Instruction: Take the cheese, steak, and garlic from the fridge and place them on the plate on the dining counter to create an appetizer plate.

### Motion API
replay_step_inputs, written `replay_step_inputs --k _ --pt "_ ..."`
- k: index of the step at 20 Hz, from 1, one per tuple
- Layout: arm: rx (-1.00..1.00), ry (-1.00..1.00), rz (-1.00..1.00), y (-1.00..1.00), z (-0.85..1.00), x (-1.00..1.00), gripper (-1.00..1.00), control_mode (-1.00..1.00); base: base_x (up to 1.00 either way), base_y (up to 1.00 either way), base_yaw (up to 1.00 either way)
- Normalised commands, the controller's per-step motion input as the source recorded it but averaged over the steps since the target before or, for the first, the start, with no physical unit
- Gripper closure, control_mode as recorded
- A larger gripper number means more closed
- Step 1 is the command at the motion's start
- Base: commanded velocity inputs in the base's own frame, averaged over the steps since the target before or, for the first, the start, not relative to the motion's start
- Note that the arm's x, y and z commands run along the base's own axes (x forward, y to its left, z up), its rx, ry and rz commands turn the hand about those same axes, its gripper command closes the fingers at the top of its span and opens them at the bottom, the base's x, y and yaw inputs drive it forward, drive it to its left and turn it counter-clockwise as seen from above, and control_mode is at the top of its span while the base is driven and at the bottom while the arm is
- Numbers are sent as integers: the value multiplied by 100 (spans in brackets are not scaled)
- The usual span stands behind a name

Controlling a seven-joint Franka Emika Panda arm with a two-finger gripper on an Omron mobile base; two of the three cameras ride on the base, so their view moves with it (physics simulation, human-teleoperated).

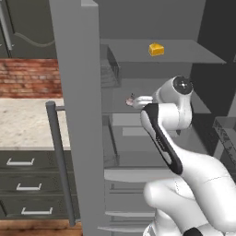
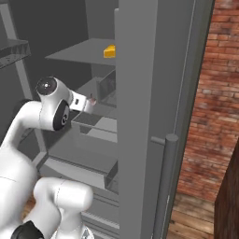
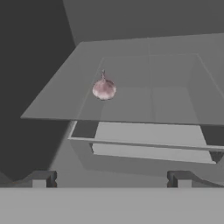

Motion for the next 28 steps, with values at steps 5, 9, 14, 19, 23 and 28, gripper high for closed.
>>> replay_step_inputs --k 5,9,14,19,23,28 --pt "-1 0 0 1 -15 59 -100 -100 0 0 0" --pt "-2 0 0 0 -19 53 -100 -100 0 0 0" --pt "-1 0 0 4 -21 55 -100 -100 0 0 0" --pt "-2 1 0 12 -23 56 -100 -100 0 0 0" --pt "-2 1 0 9 -22 54 -100 -100 0 0 0" --pt "-1 2 0 0 -22 50 -100 -100 0 0 0"
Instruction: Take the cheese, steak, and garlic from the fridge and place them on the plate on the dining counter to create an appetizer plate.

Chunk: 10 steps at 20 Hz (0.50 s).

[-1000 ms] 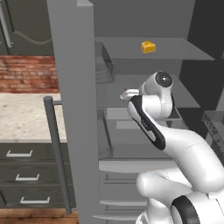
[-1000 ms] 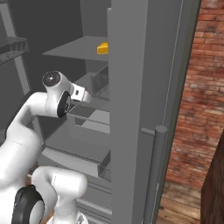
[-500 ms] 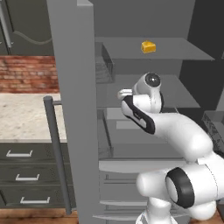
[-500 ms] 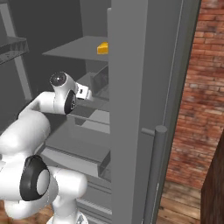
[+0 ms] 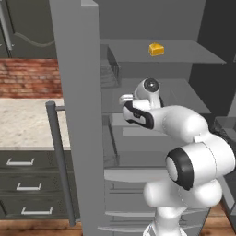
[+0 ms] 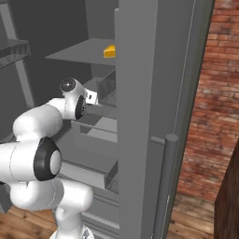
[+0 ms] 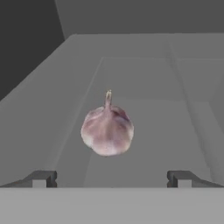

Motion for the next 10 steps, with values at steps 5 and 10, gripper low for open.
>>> replay_step_inputs --k 5,10 --pt "-1 2 0 0 -21 47 -100 -100 0 0 0" --pt "-1 2 0 3 -21 51 -100 -100 0 0 0"
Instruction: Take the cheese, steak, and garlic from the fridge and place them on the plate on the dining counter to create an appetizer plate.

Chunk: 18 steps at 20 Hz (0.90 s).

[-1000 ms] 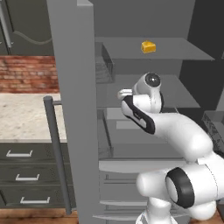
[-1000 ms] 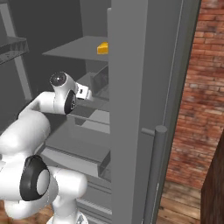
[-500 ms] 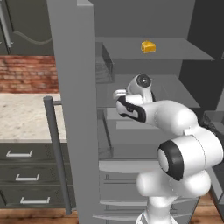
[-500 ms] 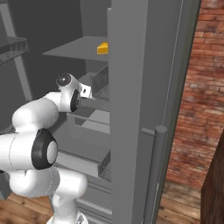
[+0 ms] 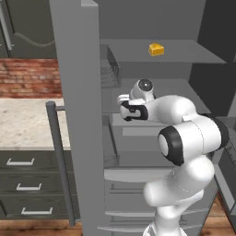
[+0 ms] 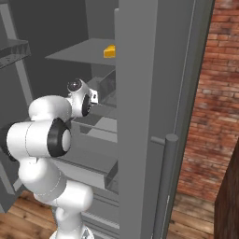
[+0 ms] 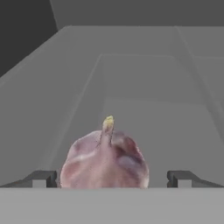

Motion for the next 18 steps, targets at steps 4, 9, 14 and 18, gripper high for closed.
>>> replay_step_inputs --k 4,9,14,18 --pt "-2 4 0 2 -24 44 -100 -100 0 0 0" --pt "-4 11 0 0 -40 22 -100 -100 0 0 0" --pt "-6 18 -3 0 -58 4 -100 -100 0 0 0" --pt "-7 18 -5 -3 -84 -31 -100 -100 0 0 0"
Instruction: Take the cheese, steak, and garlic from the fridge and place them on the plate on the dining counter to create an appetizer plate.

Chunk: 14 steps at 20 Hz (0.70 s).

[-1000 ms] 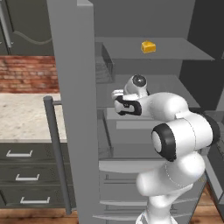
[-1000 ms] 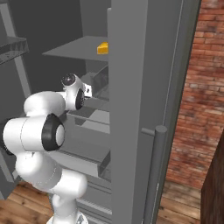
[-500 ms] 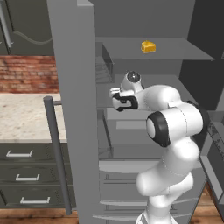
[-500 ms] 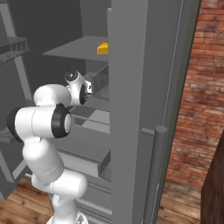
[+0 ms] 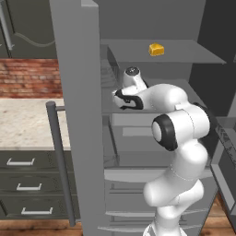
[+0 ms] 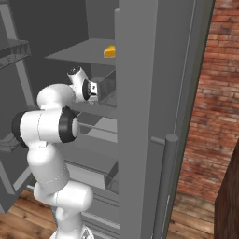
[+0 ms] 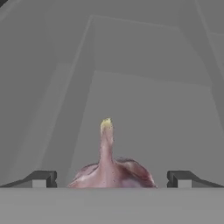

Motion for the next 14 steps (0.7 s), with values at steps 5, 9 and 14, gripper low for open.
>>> replay_step_inputs --k 5,9,14 --pt "-4 13 -4 -12 -74 -18 -100 -100 0 0 0" --pt "-2 12 -5 -24 -88 -40 -100 -100 0 0 0" --pt "0 2 -3 -27 -93 -67 -100 -100 0 0 0"
